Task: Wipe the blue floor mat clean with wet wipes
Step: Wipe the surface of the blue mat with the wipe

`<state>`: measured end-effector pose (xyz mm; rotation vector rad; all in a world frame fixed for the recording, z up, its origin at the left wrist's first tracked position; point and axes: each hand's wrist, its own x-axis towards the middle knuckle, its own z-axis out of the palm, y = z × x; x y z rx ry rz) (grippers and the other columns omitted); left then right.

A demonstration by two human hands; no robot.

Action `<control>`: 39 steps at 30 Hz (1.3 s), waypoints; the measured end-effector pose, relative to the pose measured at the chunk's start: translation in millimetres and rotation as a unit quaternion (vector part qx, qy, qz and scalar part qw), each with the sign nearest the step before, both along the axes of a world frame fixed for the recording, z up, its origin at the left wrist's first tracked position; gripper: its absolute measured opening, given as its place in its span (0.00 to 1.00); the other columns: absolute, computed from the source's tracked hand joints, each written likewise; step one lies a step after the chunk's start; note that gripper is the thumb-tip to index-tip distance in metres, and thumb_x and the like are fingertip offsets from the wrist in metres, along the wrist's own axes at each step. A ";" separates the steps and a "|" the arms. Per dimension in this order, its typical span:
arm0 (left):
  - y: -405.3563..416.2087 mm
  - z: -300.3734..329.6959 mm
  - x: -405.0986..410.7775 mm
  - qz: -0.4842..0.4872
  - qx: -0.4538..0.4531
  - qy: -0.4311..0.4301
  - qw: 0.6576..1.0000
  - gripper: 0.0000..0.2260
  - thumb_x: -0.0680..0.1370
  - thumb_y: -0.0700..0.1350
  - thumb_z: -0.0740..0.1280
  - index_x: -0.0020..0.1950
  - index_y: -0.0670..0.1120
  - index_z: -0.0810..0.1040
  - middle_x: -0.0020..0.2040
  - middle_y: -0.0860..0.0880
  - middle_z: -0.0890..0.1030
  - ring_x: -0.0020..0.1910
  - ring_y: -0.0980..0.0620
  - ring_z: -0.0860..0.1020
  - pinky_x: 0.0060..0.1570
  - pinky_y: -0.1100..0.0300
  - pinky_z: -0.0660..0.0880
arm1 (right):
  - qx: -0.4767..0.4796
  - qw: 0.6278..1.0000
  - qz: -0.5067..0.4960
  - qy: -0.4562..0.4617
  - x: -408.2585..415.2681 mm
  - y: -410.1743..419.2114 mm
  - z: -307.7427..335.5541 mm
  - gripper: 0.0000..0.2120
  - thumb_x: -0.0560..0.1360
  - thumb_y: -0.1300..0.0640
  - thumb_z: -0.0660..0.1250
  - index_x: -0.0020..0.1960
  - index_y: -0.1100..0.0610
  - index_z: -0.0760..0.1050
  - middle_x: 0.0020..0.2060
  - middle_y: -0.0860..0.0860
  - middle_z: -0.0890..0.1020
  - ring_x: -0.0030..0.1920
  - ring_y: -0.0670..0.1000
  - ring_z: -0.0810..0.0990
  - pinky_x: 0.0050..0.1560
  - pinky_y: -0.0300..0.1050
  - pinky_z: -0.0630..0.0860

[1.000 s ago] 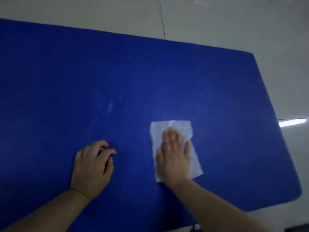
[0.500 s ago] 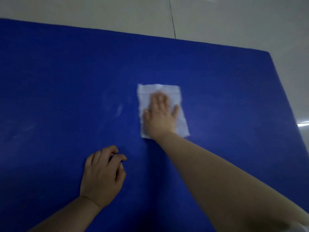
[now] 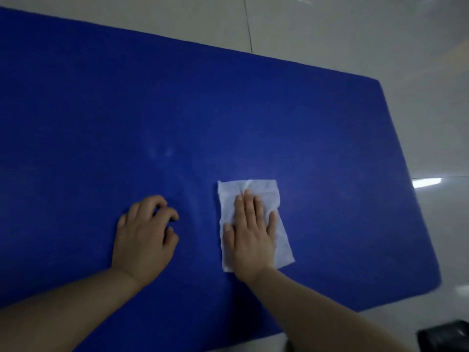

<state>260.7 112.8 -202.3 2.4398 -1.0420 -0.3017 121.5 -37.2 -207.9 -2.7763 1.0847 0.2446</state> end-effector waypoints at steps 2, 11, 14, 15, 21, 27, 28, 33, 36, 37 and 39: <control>-10.1 7.0 12.3 -0.030 0.013 0.018 0.999 0.08 0.69 0.34 0.71 0.43 0.45 0.79 0.48 0.50 0.73 0.45 0.51 0.69 0.43 0.53 0.68 | 0.011 1.000 0.020 -0.008 -7.9 -12.7 -0.7 0.29 0.78 0.45 0.43 0.77 0.55 0.50 0.76 0.49 0.52 0.76 0.50 0.52 0.74 0.52 0.43; 6.9 19.0 9.6 -0.039 -0.049 -0.002 0.998 0.07 0.74 0.36 0.64 0.46 0.45 0.80 0.47 0.49 0.77 0.44 0.47 0.75 0.47 0.52 0.67 | 0.009 1.000 0.002 0.013 -21.7 55.0 6.6 0.30 0.79 0.43 0.40 0.77 0.56 0.52 0.76 0.52 0.54 0.76 0.51 0.52 0.72 0.59 0.46; 28.1 29.5 -4.3 -0.181 -0.061 0.004 0.981 0.12 0.74 0.43 0.57 0.46 0.48 0.79 0.45 0.52 0.77 0.40 0.51 0.76 0.46 0.54 0.69 | 0.011 0.989 0.150 0.010 -42.1 75.5 2.4 0.27 0.81 0.44 0.46 0.75 0.55 0.58 0.74 0.50 0.57 0.74 0.50 0.57 0.73 0.57 0.53; 34.3 34.3 -5.5 -0.235 -0.062 -0.005 0.970 0.13 0.73 0.44 0.56 0.47 0.48 0.80 0.46 0.53 0.77 0.40 0.52 0.76 0.47 0.54 0.70 | 0.008 0.995 0.100 0.008 -50.5 65.2 3.1 0.27 0.81 0.44 0.46 0.76 0.55 0.58 0.74 0.50 0.56 0.74 0.50 0.57 0.73 0.56 0.54; 14.9 48.7 17.1 -0.221 -0.042 -0.041 0.973 0.10 0.70 0.38 0.63 0.48 0.45 0.81 0.46 0.49 0.79 0.38 0.48 0.77 0.48 0.50 0.72 | 0.037 0.982 -0.164 0.086 -27.0 38.9 14.7 0.30 0.79 0.43 0.36 0.77 0.54 0.36 0.77 0.52 0.37 0.76 0.52 0.37 0.74 0.59 0.37; -7.3 39.7 4.7 -0.189 -0.012 -0.018 0.982 0.13 0.70 0.41 0.59 0.48 0.44 0.81 0.47 0.47 0.79 0.43 0.45 0.78 0.50 0.48 0.70 | 0.078 0.972 0.220 0.033 -31.3 109.6 14.9 0.26 0.81 0.41 0.39 0.76 0.50 0.47 0.75 0.49 0.50 0.76 0.50 0.46 0.74 0.60 0.43; -6.8 37.4 1.6 -0.188 -0.017 -0.017 0.982 0.11 0.71 0.39 0.61 0.48 0.45 0.81 0.47 0.47 0.78 0.43 0.45 0.78 0.50 0.49 0.69 | 0.039 0.983 0.179 0.019 -42.8 97.2 11.6 0.26 0.82 0.42 0.40 0.76 0.51 0.54 0.74 0.49 0.57 0.75 0.49 0.52 0.74 0.58 0.49; 5.0 27.7 -10.1 -0.211 -0.012 -0.004 0.977 0.10 0.70 0.33 0.69 0.49 0.45 0.81 0.47 0.50 0.77 0.41 0.50 0.77 0.53 0.53 0.66 | 0.022 0.987 -0.152 0.035 -86.8 34.1 4.4 0.31 0.77 0.40 0.33 0.77 0.52 0.40 0.77 0.48 0.43 0.76 0.47 0.39 0.75 0.50 0.37; 4.5 23.4 -15.9 -0.221 -0.019 -0.001 0.975 0.10 0.71 0.34 0.69 0.48 0.46 0.81 0.47 0.51 0.77 0.41 0.51 0.77 0.53 0.52 0.68 | 0.015 0.984 -0.167 0.053 -74.1 54.4 4.4 0.30 0.76 0.41 0.31 0.75 0.52 0.36 0.77 0.51 0.42 0.75 0.49 0.36 0.75 0.53 0.37; 2.0 24.3 -18.0 -0.223 -0.025 -0.002 0.975 0.09 0.71 0.35 0.68 0.48 0.46 0.80 0.47 0.50 0.77 0.41 0.50 0.76 0.51 0.52 0.69 | 0.005 0.993 -0.113 0.039 -69.1 70.8 5.2 0.30 0.78 0.42 0.34 0.76 0.54 0.42 0.77 0.52 0.47 0.76 0.50 0.42 0.74 0.55 0.41; -3.3 26.6 -21.5 -0.226 -0.027 0.002 0.974 0.09 0.72 0.41 0.60 0.46 0.46 0.80 0.46 0.50 0.77 0.39 0.50 0.76 0.48 0.52 0.71 | 0.019 0.999 0.040 0.010 -65.1 102.2 8.8 0.27 0.81 0.44 0.41 0.76 0.53 0.54 0.75 0.52 0.57 0.76 0.51 0.54 0.72 0.57 0.49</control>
